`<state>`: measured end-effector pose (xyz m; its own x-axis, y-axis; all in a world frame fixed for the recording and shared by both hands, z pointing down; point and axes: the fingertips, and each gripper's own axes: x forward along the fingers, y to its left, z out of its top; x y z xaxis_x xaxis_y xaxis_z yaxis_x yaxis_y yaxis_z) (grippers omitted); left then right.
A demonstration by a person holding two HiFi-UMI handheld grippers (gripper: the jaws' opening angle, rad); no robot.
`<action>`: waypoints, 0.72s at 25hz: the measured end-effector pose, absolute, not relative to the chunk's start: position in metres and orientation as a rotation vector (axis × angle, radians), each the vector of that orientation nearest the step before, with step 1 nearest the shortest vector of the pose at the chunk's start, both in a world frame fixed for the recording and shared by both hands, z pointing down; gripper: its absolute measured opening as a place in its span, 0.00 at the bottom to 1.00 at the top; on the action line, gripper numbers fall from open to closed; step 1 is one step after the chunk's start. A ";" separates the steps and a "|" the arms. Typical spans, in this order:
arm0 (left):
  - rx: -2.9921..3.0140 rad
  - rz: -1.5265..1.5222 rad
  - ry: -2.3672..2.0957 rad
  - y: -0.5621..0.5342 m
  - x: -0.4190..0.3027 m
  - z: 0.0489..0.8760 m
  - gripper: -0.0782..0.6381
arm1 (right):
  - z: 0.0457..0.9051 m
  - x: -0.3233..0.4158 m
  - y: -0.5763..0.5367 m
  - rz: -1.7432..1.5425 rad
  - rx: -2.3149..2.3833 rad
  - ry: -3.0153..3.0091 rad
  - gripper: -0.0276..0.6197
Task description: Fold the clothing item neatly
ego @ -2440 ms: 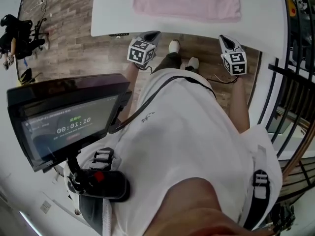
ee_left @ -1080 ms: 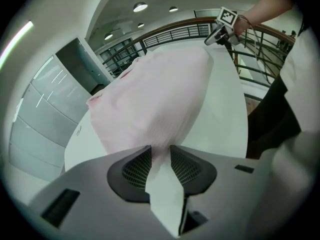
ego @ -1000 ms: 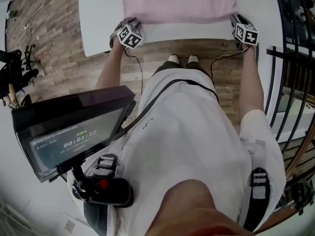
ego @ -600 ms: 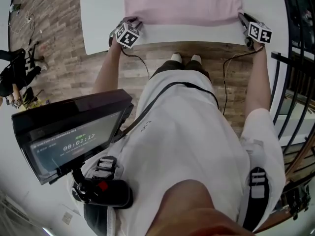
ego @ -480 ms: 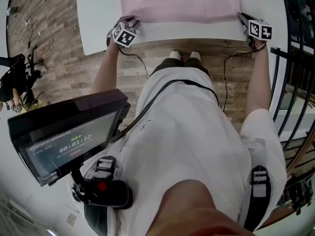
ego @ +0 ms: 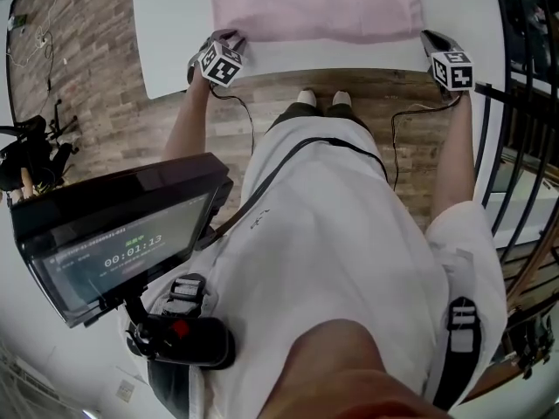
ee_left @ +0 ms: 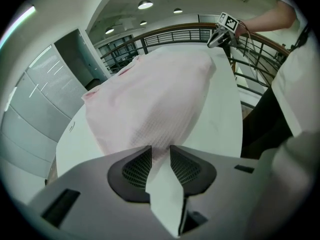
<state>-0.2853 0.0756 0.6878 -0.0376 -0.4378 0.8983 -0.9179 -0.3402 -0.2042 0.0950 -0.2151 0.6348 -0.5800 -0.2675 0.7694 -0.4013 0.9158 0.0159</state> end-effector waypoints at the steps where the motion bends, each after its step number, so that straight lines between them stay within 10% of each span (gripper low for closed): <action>1: 1.788 1.358 -1.426 0.075 -0.284 0.687 0.27 | 0.631 0.078 -0.198 0.168 0.377 -2.264 0.08; 10: 1.866 1.469 -1.289 0.076 -0.268 0.686 0.27 | 0.653 0.043 -0.144 -0.226 -0.013 -2.105 0.32; 18: 1.973 1.564 -1.218 0.061 -0.243 0.689 0.27 | 0.656 0.025 -0.123 -0.456 -0.226 -1.998 0.34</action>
<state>-0.2433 0.0612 0.6892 0.0248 -0.4071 0.9131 -0.7856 -0.5728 -0.2340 0.0250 -0.1234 0.6557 -0.4539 -0.0388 0.8902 0.3512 0.9104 0.2187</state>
